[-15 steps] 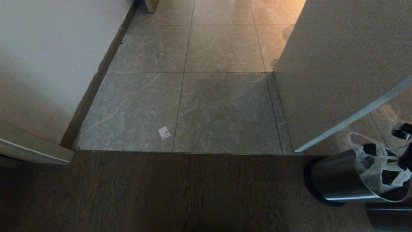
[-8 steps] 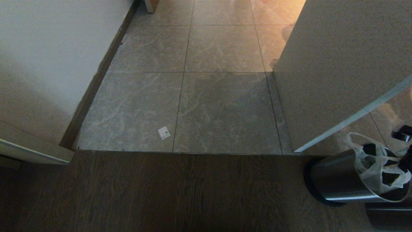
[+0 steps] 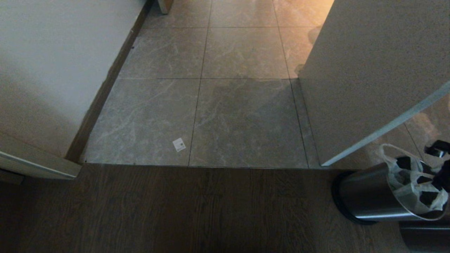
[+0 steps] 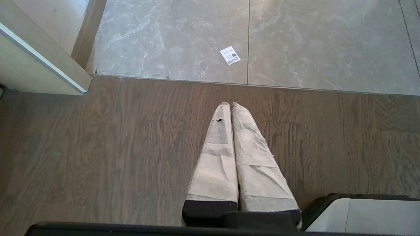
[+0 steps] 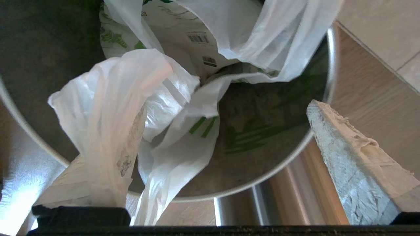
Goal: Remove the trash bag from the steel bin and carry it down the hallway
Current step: Pick up the trash bag
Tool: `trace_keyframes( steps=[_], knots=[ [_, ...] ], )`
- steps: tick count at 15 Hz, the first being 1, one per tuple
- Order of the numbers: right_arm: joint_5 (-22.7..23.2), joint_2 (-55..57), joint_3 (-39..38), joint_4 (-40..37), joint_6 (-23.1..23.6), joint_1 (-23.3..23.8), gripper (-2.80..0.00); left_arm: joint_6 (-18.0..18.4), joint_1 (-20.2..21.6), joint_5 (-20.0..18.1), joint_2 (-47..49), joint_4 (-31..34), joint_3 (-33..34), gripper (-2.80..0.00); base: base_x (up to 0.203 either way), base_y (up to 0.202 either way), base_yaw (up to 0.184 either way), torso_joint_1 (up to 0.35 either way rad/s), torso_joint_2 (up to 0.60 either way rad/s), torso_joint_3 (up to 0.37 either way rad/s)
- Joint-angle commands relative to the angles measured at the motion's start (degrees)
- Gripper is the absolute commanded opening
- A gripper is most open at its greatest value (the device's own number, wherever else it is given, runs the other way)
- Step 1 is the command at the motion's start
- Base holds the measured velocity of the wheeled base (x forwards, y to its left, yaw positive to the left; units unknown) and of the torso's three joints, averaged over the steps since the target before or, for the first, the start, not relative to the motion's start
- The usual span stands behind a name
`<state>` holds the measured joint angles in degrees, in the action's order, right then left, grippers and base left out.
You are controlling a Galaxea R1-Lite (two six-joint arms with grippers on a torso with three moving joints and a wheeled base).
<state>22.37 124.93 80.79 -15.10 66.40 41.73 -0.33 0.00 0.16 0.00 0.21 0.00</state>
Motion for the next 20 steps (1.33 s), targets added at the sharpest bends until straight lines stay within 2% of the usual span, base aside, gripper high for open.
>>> trace_keyframes(
  steps=[1,6,10,16,20],
  knots=[
    [0.13,1.1,0.16,-0.1,0.3,-0.07,0.0,-0.02,0.0,0.02,0.0,-0.03,0.0,-2.8,0.0,0.0,0.0,0.0,0.0,0.0],
    [0.9,1.98,0.07,0.07,-0.13,-0.33,0.0,-0.02,0.0,0.02,0.0,-0.03,0.0,-2.8,0.0,0.0,0.0,0.0,0.0,0.0],
    [5.47,2.51,0.16,1.72,-2.52,-0.85,0.0,-0.02,0.0,0.02,0.0,-0.03,0.0,-2.8,0.0,0.0,0.0,0.0,0.0,0.0],
    [10.48,4.11,0.34,8.53,-2.5,-1.44,0.0,-0.02,0.0,0.02,0.0,0.03,0.0,-2.8,0.0,0.0,0.0,0.0,0.0,0.0],
    [12.17,4.08,0.07,9.17,-1.98,-1.47,0.0,-0.02,0.0,0.02,0.0,0.05,0.0,-2.8,0.0,0.0,0.0,0.0,0.0,0.0]
  ],
)
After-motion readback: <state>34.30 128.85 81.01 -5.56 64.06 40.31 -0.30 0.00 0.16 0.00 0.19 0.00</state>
